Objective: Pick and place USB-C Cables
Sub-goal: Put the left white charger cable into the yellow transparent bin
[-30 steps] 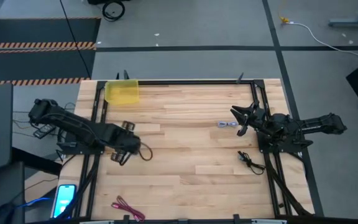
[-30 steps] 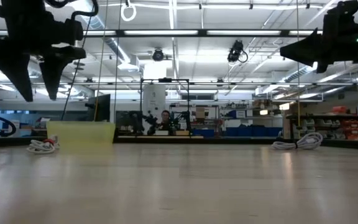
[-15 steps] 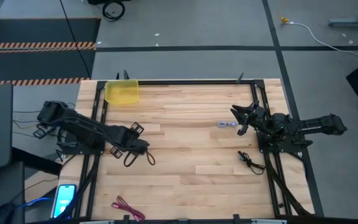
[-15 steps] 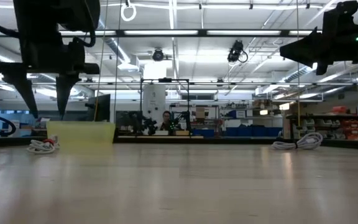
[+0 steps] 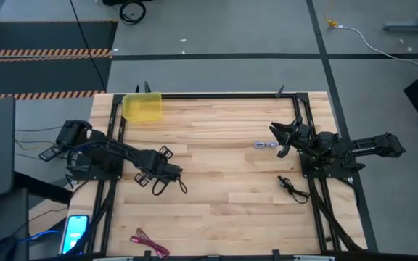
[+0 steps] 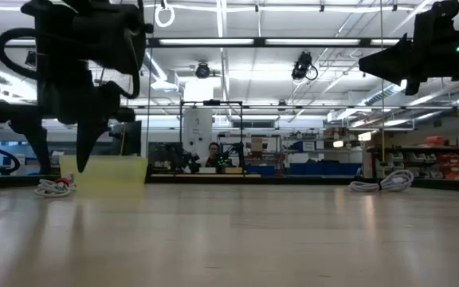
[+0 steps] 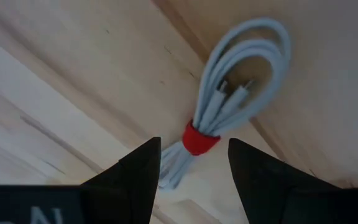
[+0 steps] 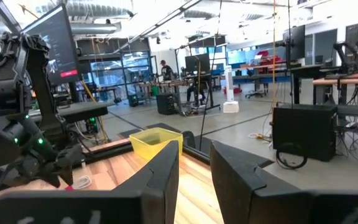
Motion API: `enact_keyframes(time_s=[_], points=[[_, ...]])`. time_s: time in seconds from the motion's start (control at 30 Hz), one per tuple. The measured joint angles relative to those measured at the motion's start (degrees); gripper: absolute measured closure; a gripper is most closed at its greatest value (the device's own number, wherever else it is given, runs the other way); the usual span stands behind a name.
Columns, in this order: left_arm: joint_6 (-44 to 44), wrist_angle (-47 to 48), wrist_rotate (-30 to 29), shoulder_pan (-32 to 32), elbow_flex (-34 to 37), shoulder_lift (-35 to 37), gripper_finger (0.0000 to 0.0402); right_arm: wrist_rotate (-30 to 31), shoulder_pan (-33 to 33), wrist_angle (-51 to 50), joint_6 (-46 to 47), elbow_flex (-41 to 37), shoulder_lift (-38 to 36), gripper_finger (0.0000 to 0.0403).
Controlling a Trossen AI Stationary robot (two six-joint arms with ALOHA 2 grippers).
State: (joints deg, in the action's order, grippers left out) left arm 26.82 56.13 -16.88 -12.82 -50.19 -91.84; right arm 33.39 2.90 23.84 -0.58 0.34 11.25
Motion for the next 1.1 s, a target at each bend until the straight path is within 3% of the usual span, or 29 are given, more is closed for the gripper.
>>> enact_keyframes(time_s=[0.4,0.57,0.87,1.1], points=[[-3.67,3.21,2.88,0.39,0.00,-1.28,0.0205,0.00,-0.04,3.93,-7.90,0.02,-0.02,0.0304],[-3.59,-1.69,0.59,-0.30,0.00,-1.98,0.0205,0.00,-0.04,6.51,-10.34,0.00,-0.02,0.0304],[-1.78,-1.09,1.39,-0.13,1.87,-6.48,0.0205,0.00,-0.04,8.60,-11.65,0.01,-0.02,0.0305],[-2.10,-2.75,-1.97,-0.20,2.89,-5.92,0.0213,0.00,-0.02,8.66,-12.63,0.02,-0.02,0.0305]])
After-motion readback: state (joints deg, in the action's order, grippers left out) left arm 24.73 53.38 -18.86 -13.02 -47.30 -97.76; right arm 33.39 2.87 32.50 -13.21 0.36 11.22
